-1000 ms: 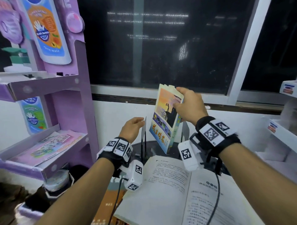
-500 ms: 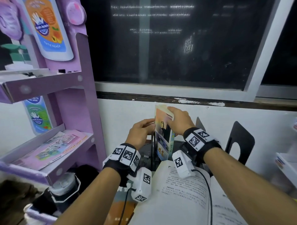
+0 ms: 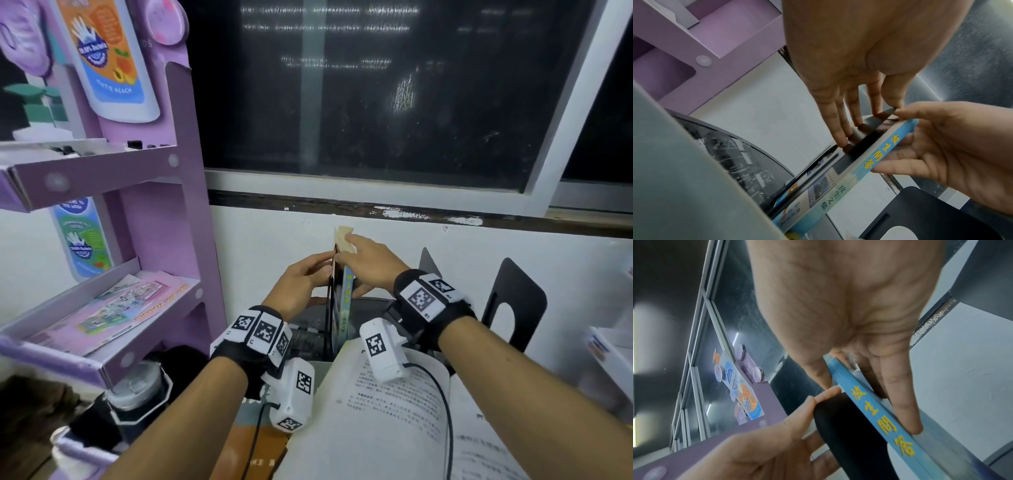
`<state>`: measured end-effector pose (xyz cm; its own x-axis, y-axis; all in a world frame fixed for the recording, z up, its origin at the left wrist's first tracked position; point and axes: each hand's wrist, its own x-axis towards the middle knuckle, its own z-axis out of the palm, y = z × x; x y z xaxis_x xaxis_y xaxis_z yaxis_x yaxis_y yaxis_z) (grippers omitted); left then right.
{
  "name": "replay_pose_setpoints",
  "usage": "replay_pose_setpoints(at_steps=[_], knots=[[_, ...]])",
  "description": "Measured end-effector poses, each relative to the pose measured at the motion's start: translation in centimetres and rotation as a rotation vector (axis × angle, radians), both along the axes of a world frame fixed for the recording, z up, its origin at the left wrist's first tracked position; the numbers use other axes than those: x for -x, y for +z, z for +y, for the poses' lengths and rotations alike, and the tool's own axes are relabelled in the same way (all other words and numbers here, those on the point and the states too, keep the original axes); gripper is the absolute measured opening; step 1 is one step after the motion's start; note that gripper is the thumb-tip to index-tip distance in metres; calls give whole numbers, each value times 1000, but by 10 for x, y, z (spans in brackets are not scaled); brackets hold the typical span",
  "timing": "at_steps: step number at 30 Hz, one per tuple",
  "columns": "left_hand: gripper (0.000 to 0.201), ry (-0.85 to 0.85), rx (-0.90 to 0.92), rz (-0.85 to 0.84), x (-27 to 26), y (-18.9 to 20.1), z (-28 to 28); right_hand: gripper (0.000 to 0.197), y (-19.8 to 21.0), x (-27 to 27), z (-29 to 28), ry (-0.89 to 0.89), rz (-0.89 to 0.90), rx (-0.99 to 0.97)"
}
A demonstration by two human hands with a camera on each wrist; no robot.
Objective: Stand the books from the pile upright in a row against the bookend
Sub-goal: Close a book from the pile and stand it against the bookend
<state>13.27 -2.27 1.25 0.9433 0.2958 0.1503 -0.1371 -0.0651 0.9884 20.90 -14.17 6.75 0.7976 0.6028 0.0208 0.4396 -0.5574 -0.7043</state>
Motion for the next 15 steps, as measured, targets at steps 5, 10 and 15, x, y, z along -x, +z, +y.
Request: replay_pose_setpoints(at_steps=[5,10,15], knots=[[32,-34,37,-19,11,-4,6,49,0,9,0,32,94,-39],[27,37,58,-53,13,-9,9,54,-2,16,5,52,120,-41],[29,26,36,-60,14,-12,9,52,-2,18,5,59,154,-60]])
